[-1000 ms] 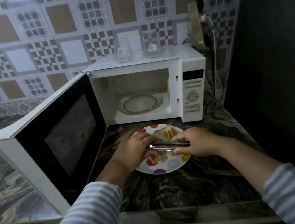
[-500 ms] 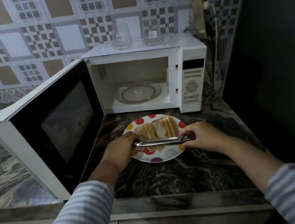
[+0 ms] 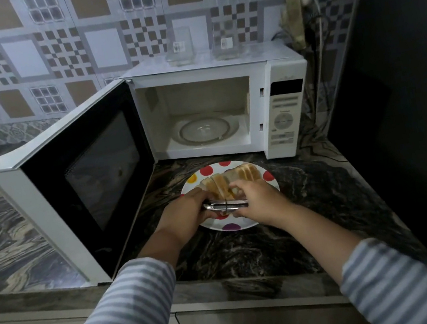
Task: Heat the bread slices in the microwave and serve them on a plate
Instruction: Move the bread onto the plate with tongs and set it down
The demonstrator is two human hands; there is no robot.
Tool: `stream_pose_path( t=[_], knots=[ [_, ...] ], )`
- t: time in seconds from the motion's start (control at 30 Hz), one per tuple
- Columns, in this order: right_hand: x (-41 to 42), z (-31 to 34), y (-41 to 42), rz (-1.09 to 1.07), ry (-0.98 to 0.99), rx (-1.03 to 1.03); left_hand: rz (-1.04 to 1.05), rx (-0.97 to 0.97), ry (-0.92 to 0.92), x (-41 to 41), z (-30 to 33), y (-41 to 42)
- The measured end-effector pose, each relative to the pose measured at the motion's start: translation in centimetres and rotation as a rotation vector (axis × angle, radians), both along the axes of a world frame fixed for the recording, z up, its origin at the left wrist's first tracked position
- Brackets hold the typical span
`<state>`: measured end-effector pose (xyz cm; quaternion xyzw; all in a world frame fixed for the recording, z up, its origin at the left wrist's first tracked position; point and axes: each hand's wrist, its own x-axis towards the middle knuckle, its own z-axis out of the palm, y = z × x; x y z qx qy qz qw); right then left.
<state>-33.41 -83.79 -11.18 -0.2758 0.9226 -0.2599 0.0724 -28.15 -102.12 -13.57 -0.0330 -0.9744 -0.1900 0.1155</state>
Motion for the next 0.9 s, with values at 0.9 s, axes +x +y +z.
stream_pose_path(
  t=[0.9],
  knots=[
    [-3.4,-5.0,1.9,-0.521,0.307,-0.259,0.439,0.042,-0.256,1.0,-6.4,1.0]
  ],
)
